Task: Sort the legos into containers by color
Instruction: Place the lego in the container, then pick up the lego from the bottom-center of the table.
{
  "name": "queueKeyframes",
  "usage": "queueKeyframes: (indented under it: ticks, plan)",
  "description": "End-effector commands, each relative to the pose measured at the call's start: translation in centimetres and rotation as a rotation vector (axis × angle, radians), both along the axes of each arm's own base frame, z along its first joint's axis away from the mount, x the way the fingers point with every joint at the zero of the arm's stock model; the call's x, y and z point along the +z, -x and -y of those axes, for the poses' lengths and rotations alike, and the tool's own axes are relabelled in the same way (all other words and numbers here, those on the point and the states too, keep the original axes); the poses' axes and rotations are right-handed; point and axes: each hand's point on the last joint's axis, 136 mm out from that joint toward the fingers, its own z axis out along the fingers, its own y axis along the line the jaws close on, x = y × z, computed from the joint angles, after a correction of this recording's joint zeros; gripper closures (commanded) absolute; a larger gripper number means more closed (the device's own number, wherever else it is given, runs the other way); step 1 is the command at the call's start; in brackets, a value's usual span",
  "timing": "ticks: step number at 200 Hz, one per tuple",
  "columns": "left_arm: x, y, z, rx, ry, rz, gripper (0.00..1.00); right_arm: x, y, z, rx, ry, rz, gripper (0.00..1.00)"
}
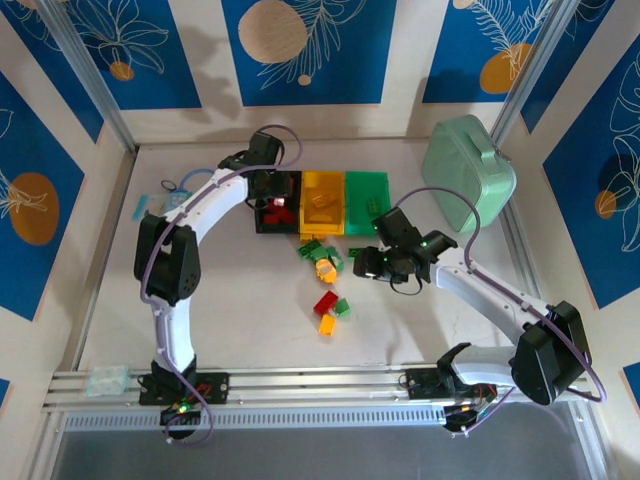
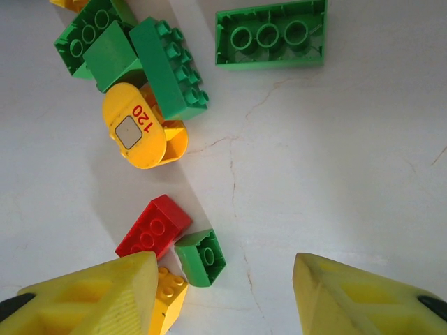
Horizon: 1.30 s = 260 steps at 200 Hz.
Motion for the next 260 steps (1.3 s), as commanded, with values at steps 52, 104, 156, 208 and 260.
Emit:
queueKeyframes:
  ticks: [52,104,156,208,260]
  plan:
    - [3.5,5.7,-0.8,-0.026,0.116,0.056,0.34,-0.2,1.8,-1.0,0.077,0.023,-0.016,0.43]
    - [1.9,12.1,-1.1,-0.047,0.156,0.055,0.34,-1.5,3.3,-4.1,0.209,0.050,-0.057,0.38]
    - [-1.0,17.8,-2.5,-0.047,0.145,0.018,0.34,-3.2,3.6,-7.6,0.290,0.158,-0.122,0.34]
    - [-3.6,21.8,-4.4,-0.015,0.163,-0.020,0.33,-5.4,4.0,-10.1,0.375,0.291,-0.201,0.21]
    - [-5.0,23.7,-5.6,0.015,0.174,-0.036,0.33,-7.1,4.0,-10.4,0.398,0.391,-0.244,0.05]
